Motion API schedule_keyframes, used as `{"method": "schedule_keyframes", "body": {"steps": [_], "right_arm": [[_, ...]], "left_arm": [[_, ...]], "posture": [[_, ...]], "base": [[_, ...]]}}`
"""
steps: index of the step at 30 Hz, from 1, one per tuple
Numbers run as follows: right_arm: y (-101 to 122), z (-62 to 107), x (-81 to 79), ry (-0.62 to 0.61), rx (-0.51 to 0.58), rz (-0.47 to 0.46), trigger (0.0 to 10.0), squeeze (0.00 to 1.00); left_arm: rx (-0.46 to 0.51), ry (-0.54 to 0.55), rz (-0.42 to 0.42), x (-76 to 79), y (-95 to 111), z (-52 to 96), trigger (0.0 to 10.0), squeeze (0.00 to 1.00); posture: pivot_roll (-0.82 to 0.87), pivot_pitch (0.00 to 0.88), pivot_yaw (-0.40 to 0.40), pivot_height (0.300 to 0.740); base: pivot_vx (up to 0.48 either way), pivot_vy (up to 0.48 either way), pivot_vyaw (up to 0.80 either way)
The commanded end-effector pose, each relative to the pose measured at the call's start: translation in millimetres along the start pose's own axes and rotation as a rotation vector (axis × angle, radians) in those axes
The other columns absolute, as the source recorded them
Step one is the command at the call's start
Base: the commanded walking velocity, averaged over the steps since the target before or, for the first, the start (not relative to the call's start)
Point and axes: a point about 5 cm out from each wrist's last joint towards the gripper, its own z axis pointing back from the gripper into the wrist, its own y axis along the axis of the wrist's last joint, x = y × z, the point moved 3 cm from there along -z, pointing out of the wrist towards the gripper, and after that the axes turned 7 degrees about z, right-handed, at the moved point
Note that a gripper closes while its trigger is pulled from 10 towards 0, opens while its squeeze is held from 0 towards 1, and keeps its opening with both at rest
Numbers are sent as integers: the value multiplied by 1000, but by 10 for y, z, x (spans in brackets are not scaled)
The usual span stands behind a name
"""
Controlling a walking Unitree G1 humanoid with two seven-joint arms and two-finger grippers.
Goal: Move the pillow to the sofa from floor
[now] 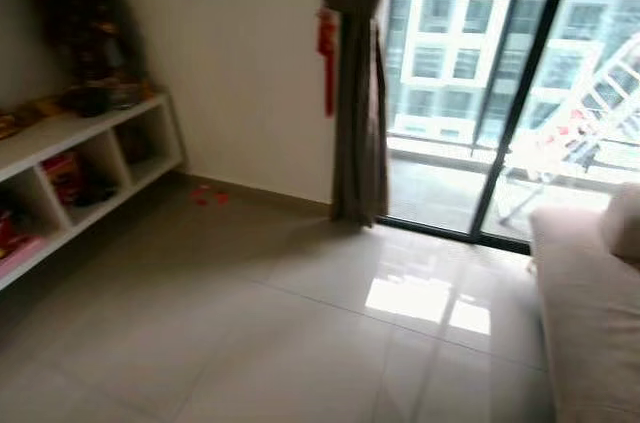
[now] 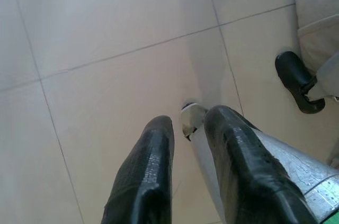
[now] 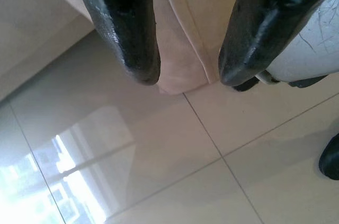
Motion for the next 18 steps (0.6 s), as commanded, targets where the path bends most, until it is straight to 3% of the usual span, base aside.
{"method": "schedule_keyframes", "body": {"steps": [1,18], "right_arm": [[1212,-66,88,-3,479,-348,10000,0],[1230,-70,63,-5,480,-363,10000,0]], "left_arm": [[539,-272,429,463,1775,27,10000,0],[545,-269,408,463,1804,33,10000,0]], "posture": [[75,0,67,735],[67,0,75,735]], "base": [[0,0,-800],[0,61,-800]]}}
